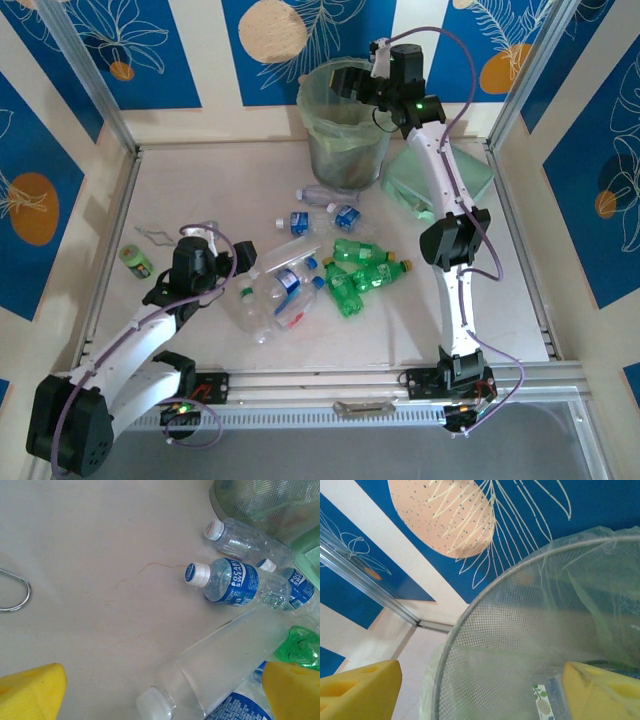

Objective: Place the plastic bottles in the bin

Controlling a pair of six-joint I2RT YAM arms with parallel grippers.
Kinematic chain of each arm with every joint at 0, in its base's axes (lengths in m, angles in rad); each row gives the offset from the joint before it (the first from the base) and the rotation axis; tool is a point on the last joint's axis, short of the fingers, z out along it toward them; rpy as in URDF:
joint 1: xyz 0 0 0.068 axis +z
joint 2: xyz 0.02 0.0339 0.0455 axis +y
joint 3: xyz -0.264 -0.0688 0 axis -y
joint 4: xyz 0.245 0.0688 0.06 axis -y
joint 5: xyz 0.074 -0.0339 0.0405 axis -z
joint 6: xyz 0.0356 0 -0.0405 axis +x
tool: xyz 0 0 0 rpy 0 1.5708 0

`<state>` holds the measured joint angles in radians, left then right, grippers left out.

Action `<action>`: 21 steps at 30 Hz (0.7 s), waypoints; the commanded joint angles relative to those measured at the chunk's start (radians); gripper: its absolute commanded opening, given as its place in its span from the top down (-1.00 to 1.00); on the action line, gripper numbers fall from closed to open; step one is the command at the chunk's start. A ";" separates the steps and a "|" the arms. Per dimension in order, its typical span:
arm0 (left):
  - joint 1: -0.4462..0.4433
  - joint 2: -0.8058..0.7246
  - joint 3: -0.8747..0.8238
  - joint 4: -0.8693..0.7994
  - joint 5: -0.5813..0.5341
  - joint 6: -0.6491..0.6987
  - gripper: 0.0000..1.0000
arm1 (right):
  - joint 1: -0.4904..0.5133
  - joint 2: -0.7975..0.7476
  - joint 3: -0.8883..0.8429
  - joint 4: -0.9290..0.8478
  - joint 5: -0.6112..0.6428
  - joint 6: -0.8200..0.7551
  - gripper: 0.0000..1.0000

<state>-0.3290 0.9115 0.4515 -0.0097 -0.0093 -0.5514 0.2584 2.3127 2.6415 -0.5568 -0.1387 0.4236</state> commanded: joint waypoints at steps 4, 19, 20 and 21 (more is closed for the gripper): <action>0.011 -0.025 0.033 -0.090 -0.026 -0.017 -0.99 | 0.036 -0.234 -0.198 -0.050 -0.018 -0.064 -0.75; -0.033 -0.084 0.118 -0.480 0.037 -0.062 -0.99 | 0.091 -0.791 -1.151 0.250 0.029 0.019 -0.98; -0.048 -0.089 0.124 -0.521 0.024 -0.071 -0.99 | 0.094 -0.811 -1.187 0.250 0.035 0.026 -0.98; -0.066 -0.096 0.130 -0.559 0.011 -0.078 -0.99 | 0.098 -0.832 -1.223 0.250 0.046 0.029 -0.98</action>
<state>-0.3618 0.8368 0.5423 -0.4015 0.0090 -0.5968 0.3477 1.5303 1.4849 -0.3511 -0.1177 0.4191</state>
